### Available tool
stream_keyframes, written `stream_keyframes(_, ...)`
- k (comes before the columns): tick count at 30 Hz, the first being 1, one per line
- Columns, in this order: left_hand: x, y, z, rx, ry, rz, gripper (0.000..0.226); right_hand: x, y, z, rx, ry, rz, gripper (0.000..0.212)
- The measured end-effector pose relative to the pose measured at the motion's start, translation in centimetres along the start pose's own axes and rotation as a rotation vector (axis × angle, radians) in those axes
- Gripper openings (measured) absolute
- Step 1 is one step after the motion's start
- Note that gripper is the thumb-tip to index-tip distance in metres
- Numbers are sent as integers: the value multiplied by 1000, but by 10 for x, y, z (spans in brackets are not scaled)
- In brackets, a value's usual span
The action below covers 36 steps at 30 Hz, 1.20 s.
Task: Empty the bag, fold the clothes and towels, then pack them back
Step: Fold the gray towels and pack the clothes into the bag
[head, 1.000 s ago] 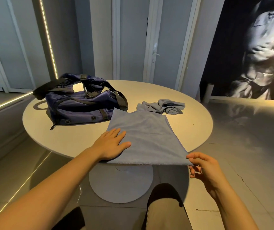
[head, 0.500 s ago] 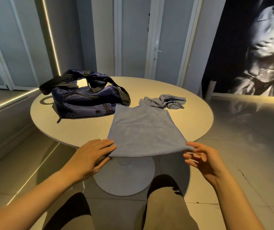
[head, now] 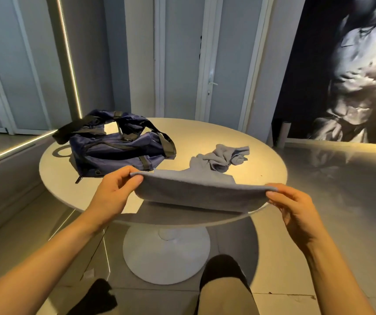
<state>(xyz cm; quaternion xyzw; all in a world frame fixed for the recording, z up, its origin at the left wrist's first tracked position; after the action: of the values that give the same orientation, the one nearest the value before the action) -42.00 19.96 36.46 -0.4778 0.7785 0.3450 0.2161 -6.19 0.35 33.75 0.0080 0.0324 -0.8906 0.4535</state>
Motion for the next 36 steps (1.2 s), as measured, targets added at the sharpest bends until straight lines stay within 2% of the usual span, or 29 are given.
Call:
stream_keyframes(3, -23, -3, 13, 33, 61, -46, 17, -26, -4, 9, 19, -13, -31, 15)
stream_keyframes(7, -53, -9, 48, 106, 223, -153, 14, -73, -16, 10, 56, -95, -43, 16)
stream_keyframes(12, -83, -28, 115, 50, 526, -180, 20, -134, -28, -7, 141, -216, -84, 16)
stream_keyframes(16, -92, -49, 164, 103, 730, -170, 16, -177, -32, -47, 232, -340, -98, 19)
stream_keyframes(19, -90, -56, 195, -27, 844, -94, 10, -194, -30, -77, 358, -411, -103, 25)
stream_keyframes(22, -92, -55, 210, -176, 826, -55, 15, -202, -24, -89, 435, -414, -137, 28)
stream_keyframes(26, -101, -54, 203, -342, 684, -29, 22, -205, -26, -83, 489, -361, -165, 28)
stream_keyframes(32, -106, -55, 195, -426, 557, -54, 19, -208, -32, -71, 595, -217, -204, 22)
stream_keyframes(36, -111, -56, 199, -479, 538, -25, 28, -217, -33, -73, 699, -222, -258, 24)
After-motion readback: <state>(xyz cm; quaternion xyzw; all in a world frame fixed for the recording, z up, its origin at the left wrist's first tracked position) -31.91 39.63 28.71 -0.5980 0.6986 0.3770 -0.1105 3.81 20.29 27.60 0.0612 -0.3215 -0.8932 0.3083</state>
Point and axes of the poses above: each hand's wrist, its own x-axis away from the middle knuckle, its own y-axis out of the back of the hand, z = x × y, the point moved 10 cm from there along -x, towards the middle knuckle, and after that the axes turned 12 degrees about -y, right-handed, at the moved point
